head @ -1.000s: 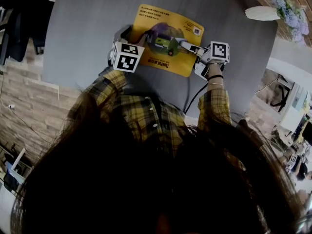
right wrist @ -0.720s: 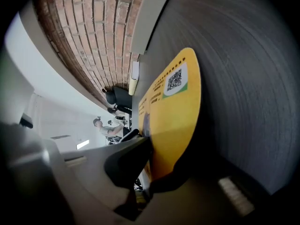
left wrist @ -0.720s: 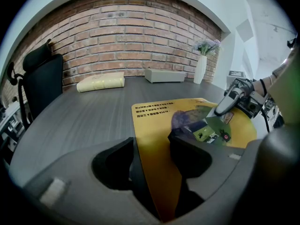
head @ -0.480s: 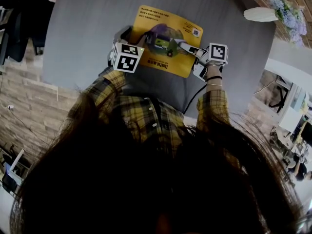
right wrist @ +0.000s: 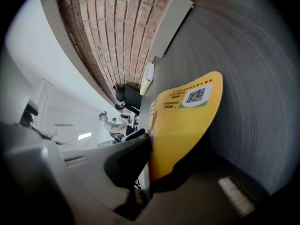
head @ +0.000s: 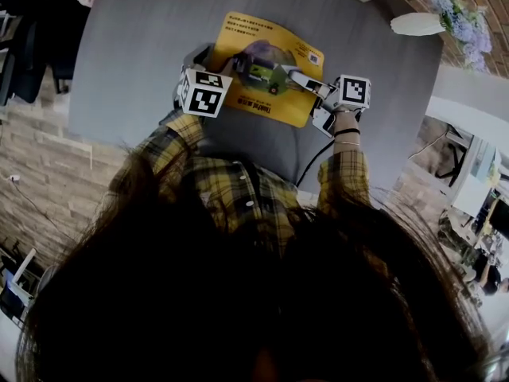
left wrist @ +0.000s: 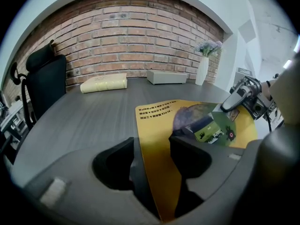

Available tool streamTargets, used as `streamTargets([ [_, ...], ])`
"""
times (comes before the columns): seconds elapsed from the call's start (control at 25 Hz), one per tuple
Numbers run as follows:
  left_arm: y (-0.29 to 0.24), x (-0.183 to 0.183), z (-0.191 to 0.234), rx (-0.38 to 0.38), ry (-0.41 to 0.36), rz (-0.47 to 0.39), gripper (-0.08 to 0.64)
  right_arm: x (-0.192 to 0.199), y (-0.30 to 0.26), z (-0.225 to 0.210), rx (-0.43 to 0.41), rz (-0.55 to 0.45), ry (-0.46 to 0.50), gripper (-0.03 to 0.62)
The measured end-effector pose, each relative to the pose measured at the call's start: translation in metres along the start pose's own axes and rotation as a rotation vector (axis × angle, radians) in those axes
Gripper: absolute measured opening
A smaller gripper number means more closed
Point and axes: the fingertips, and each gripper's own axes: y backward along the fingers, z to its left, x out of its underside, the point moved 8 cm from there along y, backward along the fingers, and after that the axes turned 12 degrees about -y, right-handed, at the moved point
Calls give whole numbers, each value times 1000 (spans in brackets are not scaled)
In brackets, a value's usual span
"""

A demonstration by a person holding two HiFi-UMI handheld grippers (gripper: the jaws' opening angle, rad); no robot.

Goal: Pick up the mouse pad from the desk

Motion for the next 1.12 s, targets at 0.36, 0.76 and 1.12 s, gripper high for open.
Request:
streamTargets([
  [0.36,32,-15,0,-23,13,-80,250,19,6,51,-85,-20,143,14],
  [0.76,76,-43,-6,-36,5,-215,250,48,27,106,-66,-136,356,14],
  [1.12,114,-72,-19,-30,-11,-339,244,64,64,159,80,-327,659,14],
])
